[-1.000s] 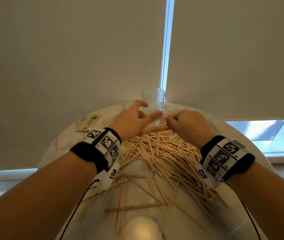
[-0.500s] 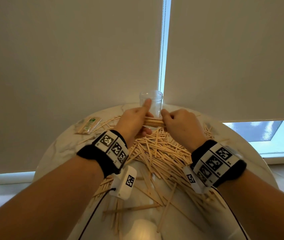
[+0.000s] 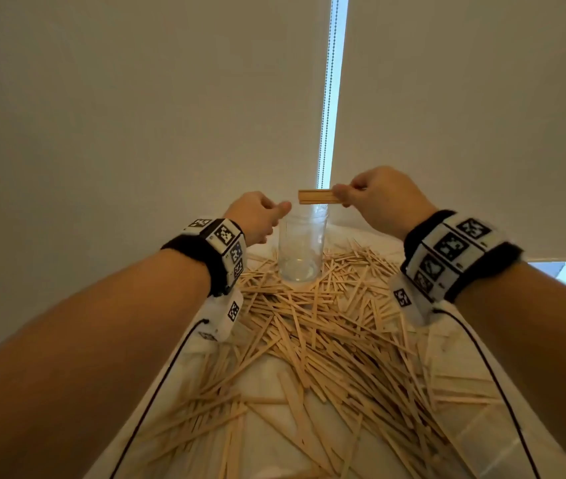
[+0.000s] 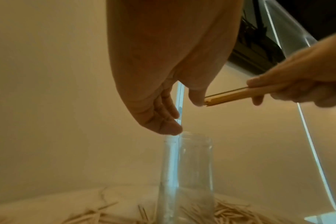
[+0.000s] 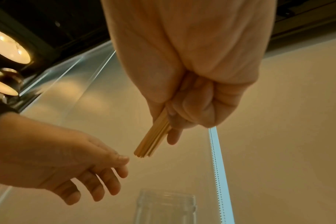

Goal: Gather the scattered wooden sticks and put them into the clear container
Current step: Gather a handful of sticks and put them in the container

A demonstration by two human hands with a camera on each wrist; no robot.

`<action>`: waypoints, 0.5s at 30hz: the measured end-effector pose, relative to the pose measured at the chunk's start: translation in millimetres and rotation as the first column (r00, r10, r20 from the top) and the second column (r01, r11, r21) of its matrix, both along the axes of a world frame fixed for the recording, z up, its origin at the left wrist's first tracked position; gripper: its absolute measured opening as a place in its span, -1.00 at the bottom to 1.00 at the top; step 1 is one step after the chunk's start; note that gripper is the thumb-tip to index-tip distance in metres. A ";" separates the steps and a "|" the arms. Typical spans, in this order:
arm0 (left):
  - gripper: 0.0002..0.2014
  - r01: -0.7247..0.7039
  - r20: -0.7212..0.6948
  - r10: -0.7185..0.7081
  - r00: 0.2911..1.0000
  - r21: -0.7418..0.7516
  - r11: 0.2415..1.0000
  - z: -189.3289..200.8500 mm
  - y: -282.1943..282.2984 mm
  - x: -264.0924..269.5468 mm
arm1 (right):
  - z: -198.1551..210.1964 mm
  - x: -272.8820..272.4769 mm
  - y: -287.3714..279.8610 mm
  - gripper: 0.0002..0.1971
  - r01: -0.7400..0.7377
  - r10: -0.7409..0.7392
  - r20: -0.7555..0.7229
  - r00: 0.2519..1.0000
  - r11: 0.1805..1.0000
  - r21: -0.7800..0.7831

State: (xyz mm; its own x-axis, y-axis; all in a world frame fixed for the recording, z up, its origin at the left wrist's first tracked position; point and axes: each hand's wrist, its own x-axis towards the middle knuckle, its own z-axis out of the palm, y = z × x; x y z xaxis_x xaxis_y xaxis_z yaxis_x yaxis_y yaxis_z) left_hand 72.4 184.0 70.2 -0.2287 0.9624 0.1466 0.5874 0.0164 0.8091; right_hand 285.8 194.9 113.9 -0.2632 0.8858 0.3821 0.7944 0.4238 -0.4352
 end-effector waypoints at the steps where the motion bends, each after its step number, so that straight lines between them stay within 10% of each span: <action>1: -0.47 0.004 -0.076 -0.006 0.997 -0.029 1.000 1.1 11.8 -0.8 | 5.0 -5.0 15.1 -0.57 0.023 -0.024 0.052 0.998 1.000 0.018; 6: 0.20 0.043 -0.238 -0.075 0.968 -0.138 0.989 -0.6 59.5 8.4 | 15.4 -41.5 80.9 -0.55 0.068 -0.081 0.367 0.927 0.996 0.049; 15: 0.08 0.083 -0.090 -0.091 0.992 -0.092 0.992 -40.2 89.3 3.3 | 2.3 -114.0 124.7 -0.59 0.069 0.031 0.754 0.656 0.993 -0.101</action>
State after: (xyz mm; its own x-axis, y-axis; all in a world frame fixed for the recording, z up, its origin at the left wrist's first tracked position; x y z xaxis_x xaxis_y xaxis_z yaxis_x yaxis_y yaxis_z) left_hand 75.7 273.3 30.0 -0.1328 0.9881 0.0770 0.6630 0.0308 0.7480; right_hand 171.8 319.6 116.2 -0.3988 0.9162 -0.0399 0.8773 0.3938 0.2743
